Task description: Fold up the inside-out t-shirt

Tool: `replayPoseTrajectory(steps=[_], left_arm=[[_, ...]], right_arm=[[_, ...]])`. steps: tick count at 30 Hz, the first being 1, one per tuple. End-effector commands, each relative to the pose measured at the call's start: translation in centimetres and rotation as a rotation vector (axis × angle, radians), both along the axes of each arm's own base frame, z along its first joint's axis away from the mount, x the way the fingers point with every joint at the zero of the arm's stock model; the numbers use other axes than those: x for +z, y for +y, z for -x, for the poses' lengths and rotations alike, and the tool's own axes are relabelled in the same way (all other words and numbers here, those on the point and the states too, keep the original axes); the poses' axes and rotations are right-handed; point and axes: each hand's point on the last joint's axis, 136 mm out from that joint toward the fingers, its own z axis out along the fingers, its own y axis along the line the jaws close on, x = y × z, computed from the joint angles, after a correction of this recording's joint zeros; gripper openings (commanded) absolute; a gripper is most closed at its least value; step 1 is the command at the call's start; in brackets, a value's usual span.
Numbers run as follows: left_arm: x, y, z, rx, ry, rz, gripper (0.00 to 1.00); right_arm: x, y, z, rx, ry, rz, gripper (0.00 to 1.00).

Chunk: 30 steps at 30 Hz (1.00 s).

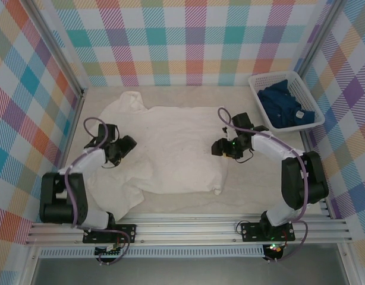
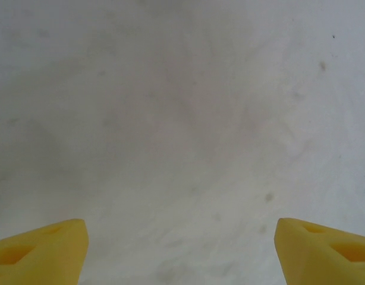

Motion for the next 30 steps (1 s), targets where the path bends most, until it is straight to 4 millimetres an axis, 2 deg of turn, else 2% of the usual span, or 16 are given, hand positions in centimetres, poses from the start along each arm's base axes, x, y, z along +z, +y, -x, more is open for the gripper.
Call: replayPoseTrajectory(steps=[1,3,6,9,12,17,19,21,23,26,28,30], left_arm=[[0.6,2.3,0.6,0.009,-0.041,-0.153,0.82],[-0.6,2.1,0.8,-0.007,-0.005,-0.147,0.82],[-2.2,0.9,-0.3,-0.042,0.022,-0.085,0.83],[-3.5,-0.3,-1.4,-0.084,0.045,-0.047,0.83],[-4.8,-1.4,-2.2,-0.124,0.069,-0.030,0.83],[-5.7,-3.8,-4.1,-0.175,0.066,-0.013,0.84],[-5.7,-4.6,-5.2,-0.188,0.059,-0.005,0.84],[-5.3,-4.9,-6.0,-0.186,0.043,-0.008,0.85],[-4.4,-4.9,-6.7,-0.179,0.021,-0.009,0.85],[-2.6,-4.5,-7.0,-0.168,-0.014,-0.036,0.87],[-1.2,-4.1,-6.6,-0.163,-0.047,-0.052,0.88],[0.4,-4.0,-5.8,-0.163,-0.074,-0.053,0.90]], right_arm=[[0.2,3.3,-2.9,0.018,-0.040,-0.104,0.61],[-1.5,3.2,-4.3,-0.012,-0.019,-0.074,0.60],[-3.7,2.1,-6.2,-0.048,0.015,-0.002,0.58],[-5.3,0.1,-8.0,-0.098,0.037,0.094,0.58],[-6.1,-2.3,-10.2,-0.161,0.063,0.154,0.58],[-6.5,-5.8,-14.9,-0.229,0.050,0.279,0.57],[-5.4,-5.7,-16.6,-0.214,0.025,0.275,0.57],[-3.1,-5.3,-17.0,-0.207,-0.032,0.252,0.57],[-0.7,-5.4,-15.6,-0.204,-0.076,0.237,0.59],[0.9,-6.1,-10.1,-0.189,-0.070,0.234,0.61],[0.2,-6.8,-4.9,-0.179,-0.016,0.257,0.62],[-0.6,-7.5,-0.6,-0.187,0.035,0.277,0.62]])
